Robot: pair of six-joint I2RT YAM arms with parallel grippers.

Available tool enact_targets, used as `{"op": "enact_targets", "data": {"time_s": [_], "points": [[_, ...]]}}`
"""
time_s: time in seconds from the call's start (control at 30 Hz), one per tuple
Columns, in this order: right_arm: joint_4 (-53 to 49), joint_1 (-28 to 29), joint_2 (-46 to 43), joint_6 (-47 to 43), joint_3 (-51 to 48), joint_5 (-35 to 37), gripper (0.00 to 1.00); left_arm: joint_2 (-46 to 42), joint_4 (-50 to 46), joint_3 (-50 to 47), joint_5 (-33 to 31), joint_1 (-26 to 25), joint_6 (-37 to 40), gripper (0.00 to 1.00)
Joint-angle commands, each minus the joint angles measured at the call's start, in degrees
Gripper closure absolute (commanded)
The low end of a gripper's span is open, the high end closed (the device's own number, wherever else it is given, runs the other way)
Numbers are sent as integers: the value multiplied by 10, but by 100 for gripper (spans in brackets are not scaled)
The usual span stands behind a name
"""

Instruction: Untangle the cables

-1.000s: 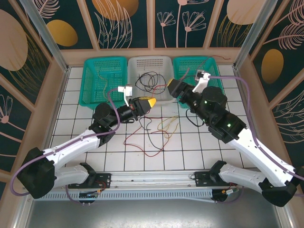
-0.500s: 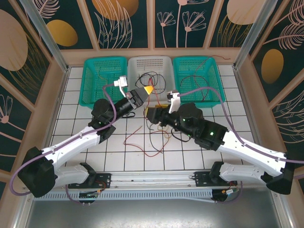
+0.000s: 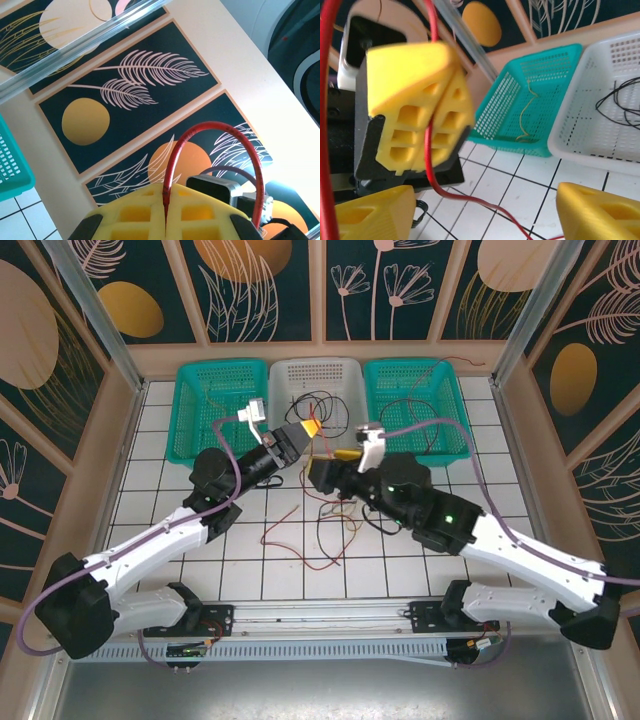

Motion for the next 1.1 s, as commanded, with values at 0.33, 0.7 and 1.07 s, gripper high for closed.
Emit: {"op": "enact_targets", "data": {"time_s": [0.33, 0.7, 1.07], "points": [[31, -11, -73, 46, -71, -15, 24, -11, -45, 21, -59, 6, 13, 100], [83, -18, 72, -24, 33, -56, 41, -9, -41, 19, -56, 6, -6, 100], [103, -69, 78, -8, 22, -102, 76, -2, -35, 20, -40, 6, -17, 100]]}}
